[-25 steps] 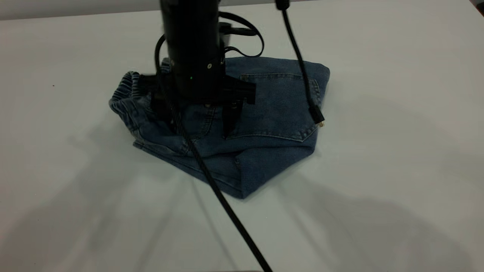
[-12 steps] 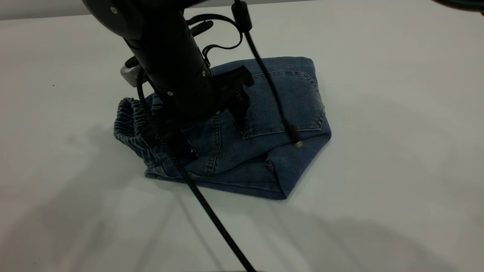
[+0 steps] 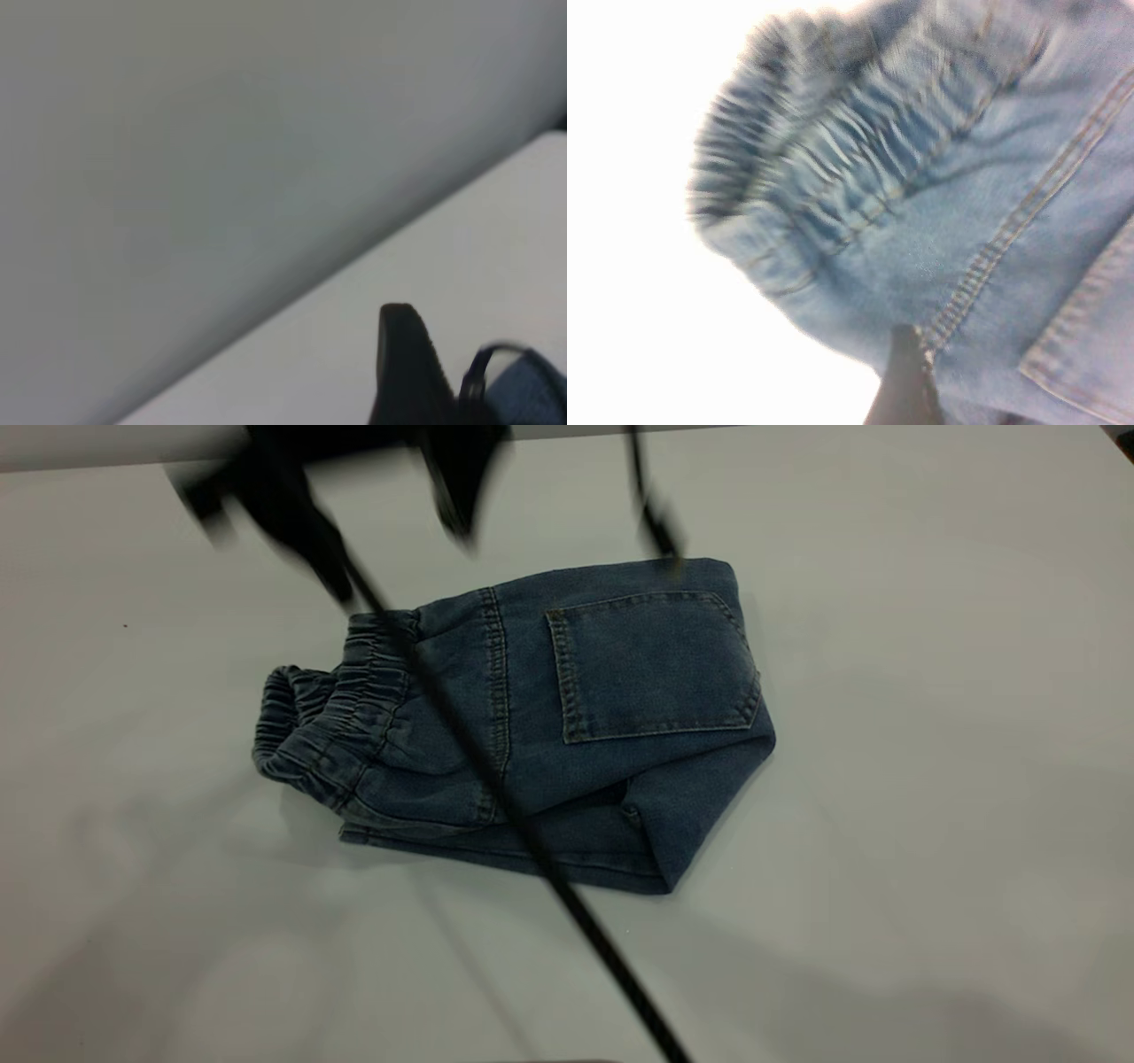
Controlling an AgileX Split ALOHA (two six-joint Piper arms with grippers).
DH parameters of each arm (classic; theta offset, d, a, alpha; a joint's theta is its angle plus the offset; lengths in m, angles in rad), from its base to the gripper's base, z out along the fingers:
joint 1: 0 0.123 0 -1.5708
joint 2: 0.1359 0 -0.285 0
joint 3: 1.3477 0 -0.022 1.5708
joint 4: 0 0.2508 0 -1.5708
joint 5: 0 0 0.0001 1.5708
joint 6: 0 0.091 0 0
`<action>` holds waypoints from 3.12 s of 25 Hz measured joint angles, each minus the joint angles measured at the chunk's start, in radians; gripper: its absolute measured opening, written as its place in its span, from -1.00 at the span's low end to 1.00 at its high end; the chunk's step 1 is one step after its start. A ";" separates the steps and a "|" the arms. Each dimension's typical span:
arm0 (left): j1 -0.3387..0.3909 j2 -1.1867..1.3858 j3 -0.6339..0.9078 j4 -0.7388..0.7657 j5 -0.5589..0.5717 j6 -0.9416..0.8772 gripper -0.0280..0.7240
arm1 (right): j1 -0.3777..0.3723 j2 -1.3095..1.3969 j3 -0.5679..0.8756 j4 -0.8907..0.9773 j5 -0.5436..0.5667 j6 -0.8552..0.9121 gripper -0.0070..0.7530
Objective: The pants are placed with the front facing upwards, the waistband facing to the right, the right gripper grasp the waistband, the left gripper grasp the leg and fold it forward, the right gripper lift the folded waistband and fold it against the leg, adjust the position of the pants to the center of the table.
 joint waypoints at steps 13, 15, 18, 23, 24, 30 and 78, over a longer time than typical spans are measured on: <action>0.000 -0.294 -0.001 0.004 0.526 -0.007 0.08 | 0.000 -0.639 0.128 0.010 0.035 -0.095 0.32; 0.000 -0.324 -0.001 0.008 0.635 -0.021 0.08 | 0.000 -0.740 0.203 0.008 0.036 -0.110 0.32; 0.000 -0.358 -0.001 0.026 0.777 -0.058 0.08 | 0.000 -0.887 0.346 -0.012 0.038 -0.119 0.32; 0.000 -0.386 0.036 0.095 0.837 -0.167 0.08 | 0.000 -1.115 0.639 -0.042 0.040 -0.122 0.32; 0.000 -0.388 0.050 0.112 0.837 -0.189 0.08 | 0.000 -1.159 0.704 -0.046 0.040 -0.119 0.32; 0.000 -0.414 0.230 0.172 0.837 -0.294 0.08 | 0.000 -1.398 1.089 -0.048 0.031 -0.049 0.32; 0.344 -0.674 0.595 0.132 0.770 -0.329 0.08 | -0.610 -2.041 1.631 0.078 -0.098 -0.069 0.32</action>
